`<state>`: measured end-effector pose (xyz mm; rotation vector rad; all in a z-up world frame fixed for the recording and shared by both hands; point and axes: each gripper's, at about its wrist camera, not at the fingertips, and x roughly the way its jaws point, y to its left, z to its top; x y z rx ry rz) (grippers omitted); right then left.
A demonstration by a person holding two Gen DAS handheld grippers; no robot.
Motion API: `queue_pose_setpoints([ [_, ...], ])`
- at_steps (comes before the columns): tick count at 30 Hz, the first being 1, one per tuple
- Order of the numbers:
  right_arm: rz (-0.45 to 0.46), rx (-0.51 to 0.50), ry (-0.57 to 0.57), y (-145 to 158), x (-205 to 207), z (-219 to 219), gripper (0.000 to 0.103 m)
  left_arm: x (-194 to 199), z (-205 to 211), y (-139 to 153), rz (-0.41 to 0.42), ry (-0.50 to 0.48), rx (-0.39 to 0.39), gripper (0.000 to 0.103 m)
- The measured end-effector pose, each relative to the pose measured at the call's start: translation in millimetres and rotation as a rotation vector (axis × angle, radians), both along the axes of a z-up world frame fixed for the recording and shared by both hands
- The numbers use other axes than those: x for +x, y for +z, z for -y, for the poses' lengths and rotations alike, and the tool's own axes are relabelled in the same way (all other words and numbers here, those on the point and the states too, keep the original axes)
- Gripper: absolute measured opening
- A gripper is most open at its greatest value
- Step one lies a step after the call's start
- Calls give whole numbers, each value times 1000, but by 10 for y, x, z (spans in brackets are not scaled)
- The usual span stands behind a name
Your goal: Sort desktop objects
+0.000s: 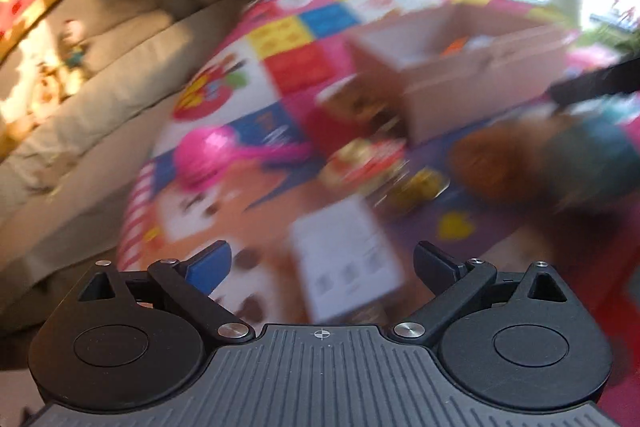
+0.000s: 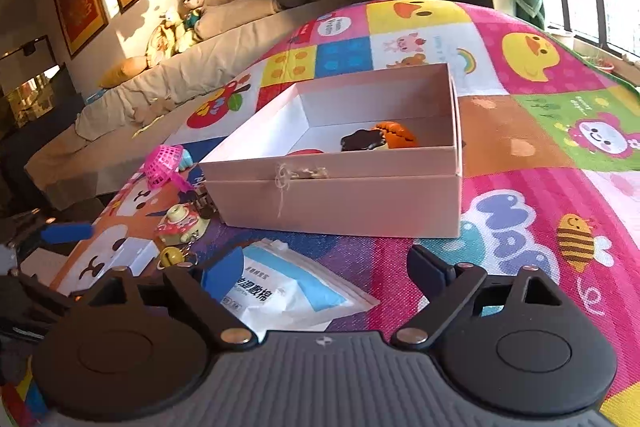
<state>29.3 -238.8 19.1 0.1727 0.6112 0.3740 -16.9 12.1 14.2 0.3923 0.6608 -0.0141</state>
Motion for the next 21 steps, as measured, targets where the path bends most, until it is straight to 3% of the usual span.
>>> queue_pose_setpoints([
  [3, 14, -17, -12, 7, -25, -22, 91, -16, -161, -10, 22, 67, 39, 102],
  [7, 33, -53, -17, 17, -50, -70, 94, 4, -306, -99, 96, 226, 242, 101],
  [8, 37, -60, -17, 18, -52, -79, 95, -2, -357, -82, 89, 254, 214, 101],
  [9, 40, -67, -17, 19, -54, -89, 95, -23, -421, -27, 69, 264, 125, 101],
  [12, 43, -73, -18, 20, -55, -97, 96, -46, -589, 77, -39, 243, -267, 101],
  [13, 42, -73, -19, 19, -56, -98, 97, -22, -617, 67, -61, 251, -335, 101],
  [17, 39, -78, -20, 16, -53, -106, 97, 133, -722, 21, -11, 400, -366, 101],
  [21, 46, -85, -15, 25, -63, -123, 97, 312, -844, 5, -12, 433, -464, 103],
])
